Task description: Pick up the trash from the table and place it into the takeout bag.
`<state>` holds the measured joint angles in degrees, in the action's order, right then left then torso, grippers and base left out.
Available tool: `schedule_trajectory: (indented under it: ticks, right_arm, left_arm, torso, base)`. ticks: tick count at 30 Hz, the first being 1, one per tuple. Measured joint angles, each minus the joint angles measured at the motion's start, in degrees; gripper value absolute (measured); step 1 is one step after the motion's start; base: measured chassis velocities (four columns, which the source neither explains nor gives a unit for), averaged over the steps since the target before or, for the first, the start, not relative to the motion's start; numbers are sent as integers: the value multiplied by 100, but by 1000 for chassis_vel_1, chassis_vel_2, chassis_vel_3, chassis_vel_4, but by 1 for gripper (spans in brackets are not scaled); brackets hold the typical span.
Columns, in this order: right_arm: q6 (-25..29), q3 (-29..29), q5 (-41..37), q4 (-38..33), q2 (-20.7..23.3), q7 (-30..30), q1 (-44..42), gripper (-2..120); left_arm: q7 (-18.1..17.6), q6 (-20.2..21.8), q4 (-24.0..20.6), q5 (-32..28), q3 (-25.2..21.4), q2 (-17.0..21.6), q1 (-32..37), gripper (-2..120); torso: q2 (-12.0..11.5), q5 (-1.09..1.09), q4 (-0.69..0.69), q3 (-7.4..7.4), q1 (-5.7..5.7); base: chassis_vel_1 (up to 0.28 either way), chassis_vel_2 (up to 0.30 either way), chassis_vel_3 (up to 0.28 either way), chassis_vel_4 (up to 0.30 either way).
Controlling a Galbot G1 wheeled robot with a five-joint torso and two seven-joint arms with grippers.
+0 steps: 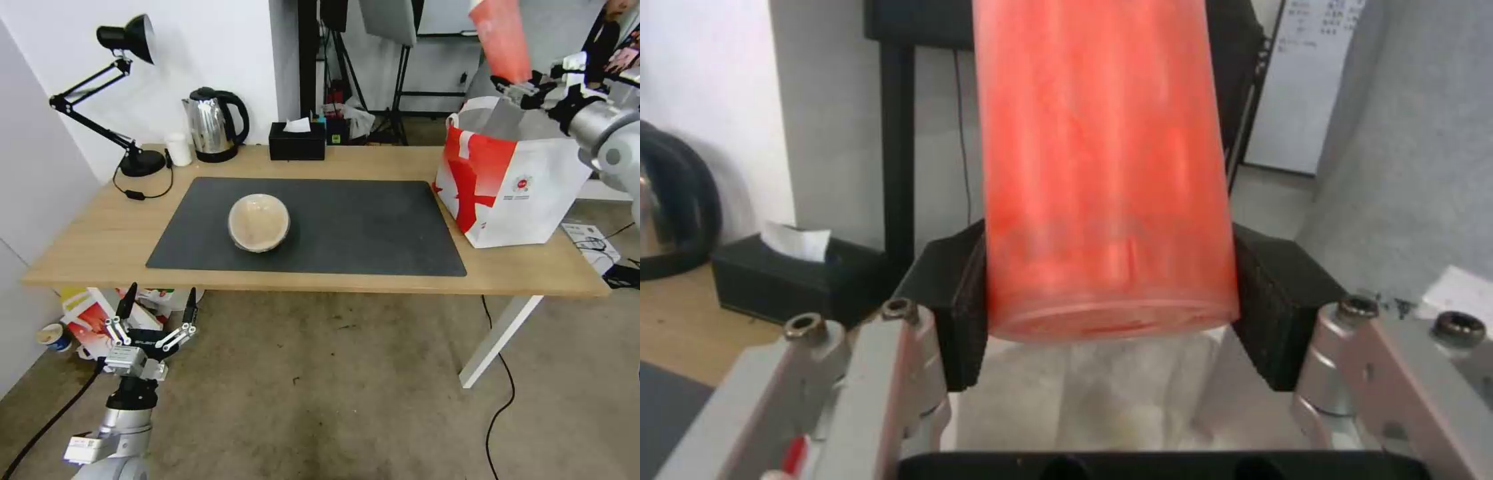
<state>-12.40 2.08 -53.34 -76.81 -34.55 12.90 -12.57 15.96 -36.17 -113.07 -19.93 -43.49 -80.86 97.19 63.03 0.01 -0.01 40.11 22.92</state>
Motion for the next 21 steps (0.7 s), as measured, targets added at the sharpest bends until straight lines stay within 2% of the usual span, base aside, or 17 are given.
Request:
schedule_trajectory:
  ticks: [21]
  right_arm:
    - [-167,51,185,345,-201,-197,-57,52]
  left_arm:
    - [0,0,0,0,0,0,-1,100]
  torso:
    - [0,-1,1,0,0]
  base:
    - [0,0,0,0]
